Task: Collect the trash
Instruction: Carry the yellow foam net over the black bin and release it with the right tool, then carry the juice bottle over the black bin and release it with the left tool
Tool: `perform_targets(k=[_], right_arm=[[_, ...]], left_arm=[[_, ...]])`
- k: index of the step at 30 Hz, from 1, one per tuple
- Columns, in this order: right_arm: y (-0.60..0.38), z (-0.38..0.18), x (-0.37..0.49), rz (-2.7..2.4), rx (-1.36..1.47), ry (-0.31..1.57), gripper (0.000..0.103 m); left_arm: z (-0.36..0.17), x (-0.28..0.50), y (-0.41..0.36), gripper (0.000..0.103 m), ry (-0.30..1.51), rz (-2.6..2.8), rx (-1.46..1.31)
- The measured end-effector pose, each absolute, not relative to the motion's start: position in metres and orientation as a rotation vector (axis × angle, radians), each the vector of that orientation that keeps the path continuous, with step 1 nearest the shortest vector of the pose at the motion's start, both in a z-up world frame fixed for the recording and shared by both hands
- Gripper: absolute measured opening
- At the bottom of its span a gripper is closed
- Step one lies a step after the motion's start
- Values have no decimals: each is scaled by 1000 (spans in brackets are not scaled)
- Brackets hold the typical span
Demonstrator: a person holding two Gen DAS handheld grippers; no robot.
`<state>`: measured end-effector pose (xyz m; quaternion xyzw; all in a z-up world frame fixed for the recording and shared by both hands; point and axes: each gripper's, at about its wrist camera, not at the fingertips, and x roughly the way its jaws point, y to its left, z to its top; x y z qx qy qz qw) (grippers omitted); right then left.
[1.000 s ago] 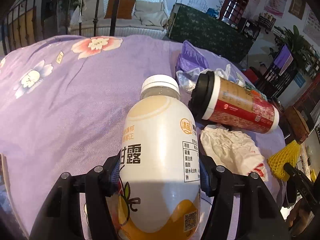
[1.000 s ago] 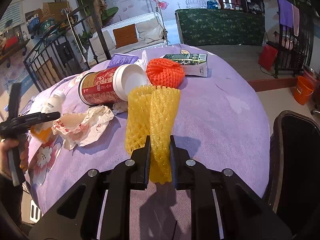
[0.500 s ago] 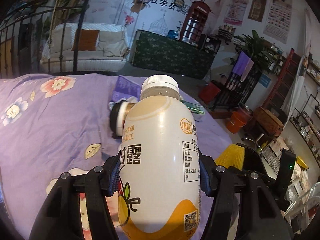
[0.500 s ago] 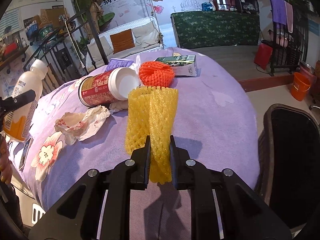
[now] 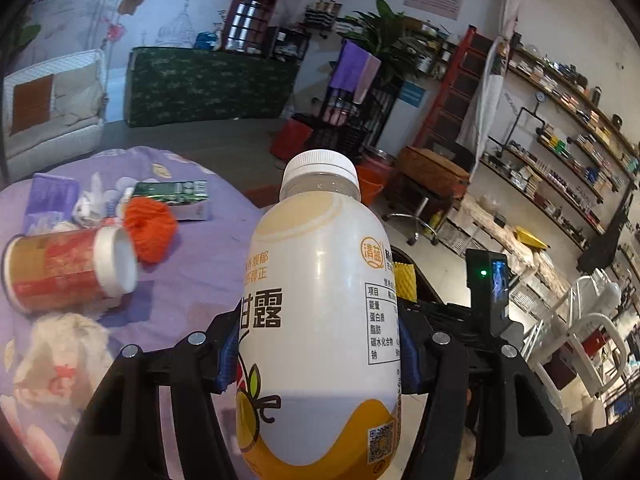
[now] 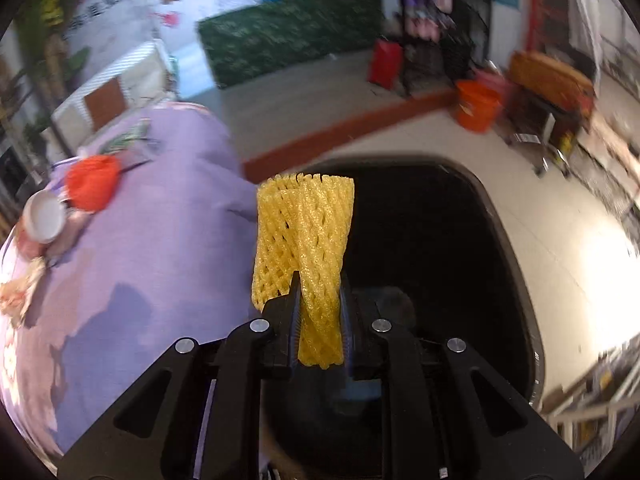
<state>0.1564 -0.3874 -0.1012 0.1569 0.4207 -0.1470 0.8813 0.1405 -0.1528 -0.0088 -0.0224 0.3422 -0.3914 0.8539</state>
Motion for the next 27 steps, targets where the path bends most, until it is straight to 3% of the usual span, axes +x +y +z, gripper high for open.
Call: perform_targets(k=[4, 6, 7, 8, 18, 22, 27], right_arm=[[-420, -130, 151, -367, 413, 983, 23], [-424, -141, 149, -377, 433, 1009, 38], [-424, -144, 147, -381, 433, 1015, 53], [-424, -145, 144, -382, 436, 1008, 58], [-426, -104, 103, -495, 372, 812, 59], [-436, -76, 79, -605, 328, 701, 78], [-450, -56, 58, -695, 311, 638, 78]], left_arm=[[-19, 142, -188, 60, 766, -907, -34], [-24, 139, -201, 60, 786, -925, -20], [-26, 137, -207, 60, 793, -934, -12], [-26, 134, -211, 60, 799, -945, -7], [-47, 137, -259, 60, 913, -1015, 45], [-62, 136, -286, 60, 981, -1049, 100], [-80, 133, -319, 60, 1051, -1064, 195]])
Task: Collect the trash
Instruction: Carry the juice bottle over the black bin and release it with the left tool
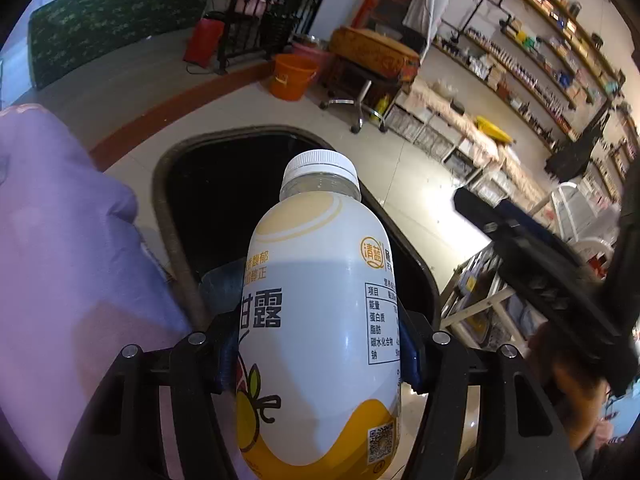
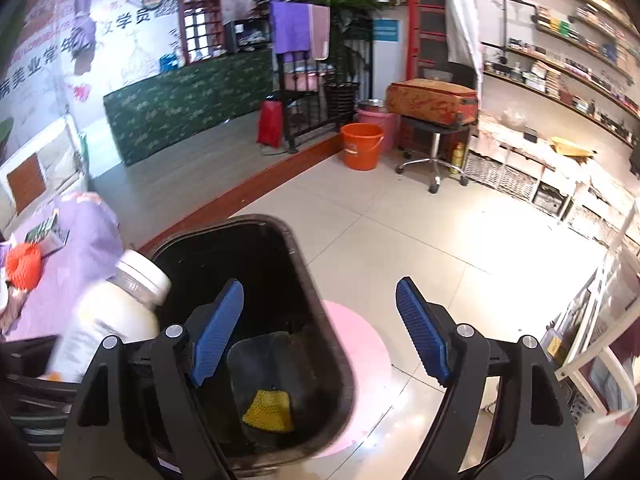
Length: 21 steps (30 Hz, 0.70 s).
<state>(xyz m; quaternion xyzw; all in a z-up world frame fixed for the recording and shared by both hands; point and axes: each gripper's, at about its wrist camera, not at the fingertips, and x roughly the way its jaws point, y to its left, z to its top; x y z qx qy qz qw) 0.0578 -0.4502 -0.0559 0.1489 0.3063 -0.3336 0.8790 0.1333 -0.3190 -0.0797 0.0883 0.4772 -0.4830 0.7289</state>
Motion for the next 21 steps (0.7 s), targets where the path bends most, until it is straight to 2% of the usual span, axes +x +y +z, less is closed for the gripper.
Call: perform_targets(k=[16, 21], right_arm=[[-478, -57, 31, -730, 404, 632, 78], [-477, -55, 32, -726, 402, 627, 78]], left_arm=[[-131, 153, -358, 60, 1284, -1015, 385], [-125, 152, -366, 67, 1266, -1046, 388]])
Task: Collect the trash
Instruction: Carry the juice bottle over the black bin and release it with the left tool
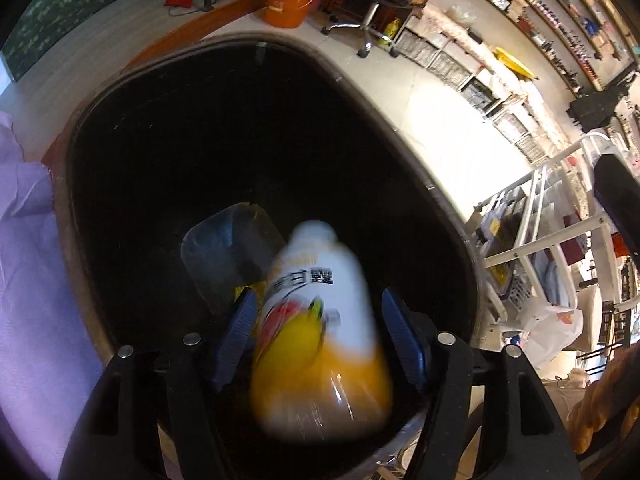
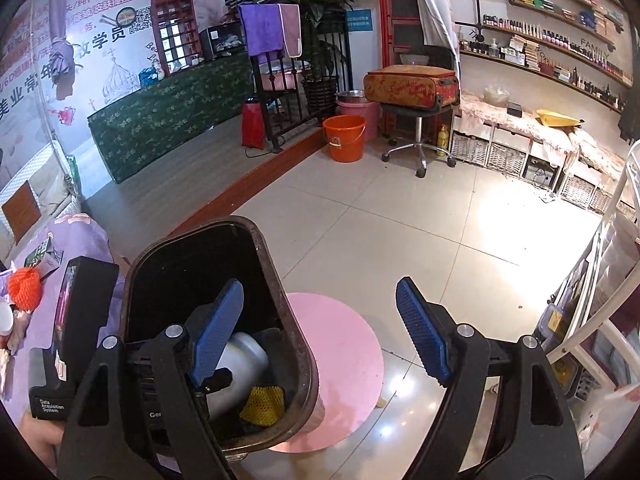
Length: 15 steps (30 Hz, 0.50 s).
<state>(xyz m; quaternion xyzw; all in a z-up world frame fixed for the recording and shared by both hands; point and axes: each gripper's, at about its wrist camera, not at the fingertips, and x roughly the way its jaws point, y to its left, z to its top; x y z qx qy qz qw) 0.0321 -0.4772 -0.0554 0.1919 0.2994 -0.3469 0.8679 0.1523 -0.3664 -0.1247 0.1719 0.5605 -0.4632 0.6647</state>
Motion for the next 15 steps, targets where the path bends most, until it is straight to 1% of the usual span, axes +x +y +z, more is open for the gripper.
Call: perform_targets(k=[1, 2, 12, 15], right_arm=[[-478, -55, 31, -727, 403, 622, 78], [-478, -55, 30, -727, 405, 619, 78], [-478, -51, 29, -731, 415, 599, 79], [-473, -51, 32, -720, 412, 601, 79]], left_arm=[[-121, 151, -366, 73, 1249, -1059, 383], [-117, 149, -366, 77, 1230, -1065, 383], [-78, 131, -338, 80, 1048, -1047, 336], [-68, 117, -327, 82, 976, -1033, 328]])
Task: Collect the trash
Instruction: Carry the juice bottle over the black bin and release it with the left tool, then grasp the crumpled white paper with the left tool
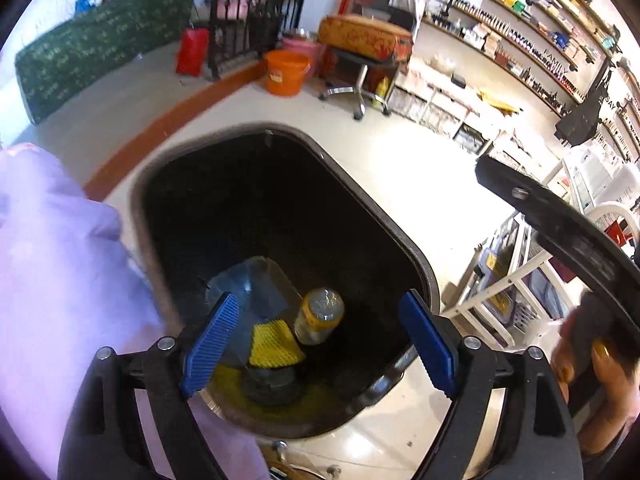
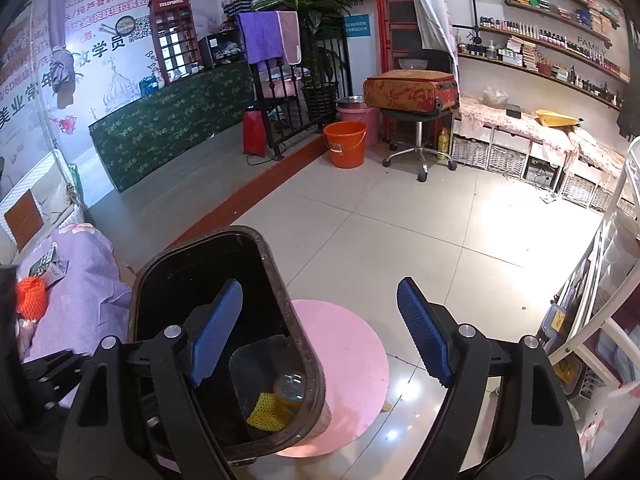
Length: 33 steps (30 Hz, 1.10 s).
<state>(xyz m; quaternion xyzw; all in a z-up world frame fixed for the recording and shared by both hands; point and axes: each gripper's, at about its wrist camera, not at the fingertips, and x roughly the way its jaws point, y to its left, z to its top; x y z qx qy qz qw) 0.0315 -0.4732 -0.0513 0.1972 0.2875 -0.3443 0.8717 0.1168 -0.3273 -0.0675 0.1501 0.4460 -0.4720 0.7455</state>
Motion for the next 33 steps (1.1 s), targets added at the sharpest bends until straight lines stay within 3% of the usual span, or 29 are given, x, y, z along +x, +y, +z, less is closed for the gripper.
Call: perform_targets(k=[14, 29, 33], right_arm=[[-409, -55, 86, -450, 344, 665, 86], [-277, -62, 155, -78, 190, 745, 86], [-255, -59, 164, -34, 171, 747, 86]], left_arm=[[-40, 126, -208, 90, 849, -816, 120], [-29, 126, -55, 91, 728, -339, -43], [-36, 141, -17, 91, 768, -236, -161]])
